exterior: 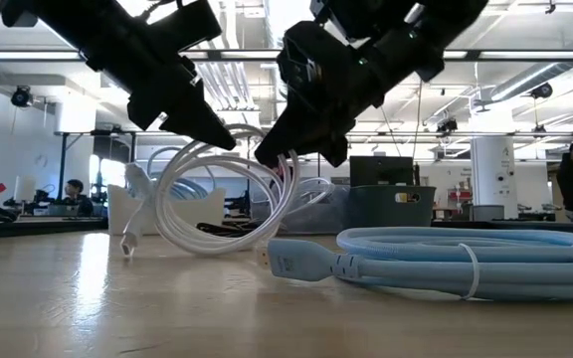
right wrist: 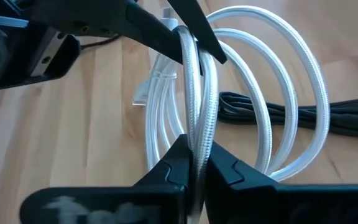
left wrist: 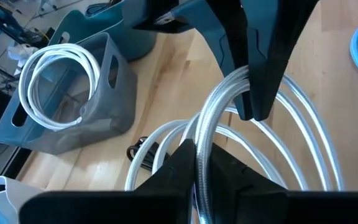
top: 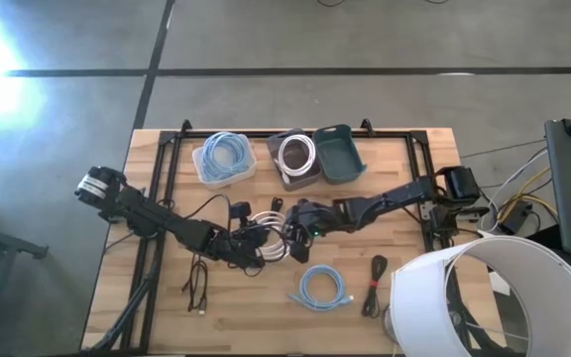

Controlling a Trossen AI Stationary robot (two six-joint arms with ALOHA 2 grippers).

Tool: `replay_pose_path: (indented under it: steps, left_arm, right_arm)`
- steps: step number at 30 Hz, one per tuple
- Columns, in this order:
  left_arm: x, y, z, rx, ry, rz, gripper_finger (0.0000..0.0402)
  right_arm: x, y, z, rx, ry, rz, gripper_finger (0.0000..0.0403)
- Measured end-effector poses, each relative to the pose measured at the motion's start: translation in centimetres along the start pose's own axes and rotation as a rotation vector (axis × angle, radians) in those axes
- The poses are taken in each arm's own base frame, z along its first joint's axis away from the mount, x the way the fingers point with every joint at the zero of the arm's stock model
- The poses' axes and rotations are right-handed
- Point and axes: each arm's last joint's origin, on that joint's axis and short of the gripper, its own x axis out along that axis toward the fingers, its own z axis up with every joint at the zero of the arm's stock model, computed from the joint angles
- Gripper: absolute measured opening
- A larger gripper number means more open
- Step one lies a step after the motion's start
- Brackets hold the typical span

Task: Pick & Place USB Port
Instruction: Put the white USB cable into the black transparent bin

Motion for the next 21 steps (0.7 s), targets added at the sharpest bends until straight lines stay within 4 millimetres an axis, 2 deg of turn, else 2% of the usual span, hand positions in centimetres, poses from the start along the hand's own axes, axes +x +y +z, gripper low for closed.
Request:
replay_pose_path:
  steps: [5,14,21]
  left_arm:
    - [0.0,0.0,0.2,0.008,-0.003,-0.013,0.007]
    - [-0.1,-0.1,0.3,-0.011,-0.003,-0.016,0.016]
    - [-0.7,0.3,1.2,-0.036,-0.03,-0.026,0.0183]
  right_arm:
    - [-0.4,0.2,0.9,-0.009,0.054,-0.093,0.0014]
    - [-0.6,0.4,1.8,-0.012,0.056,-0.111,0.0014]
    - [-0.7,0.2,1.8,-0.005,0.053,-0.138,0.0013]
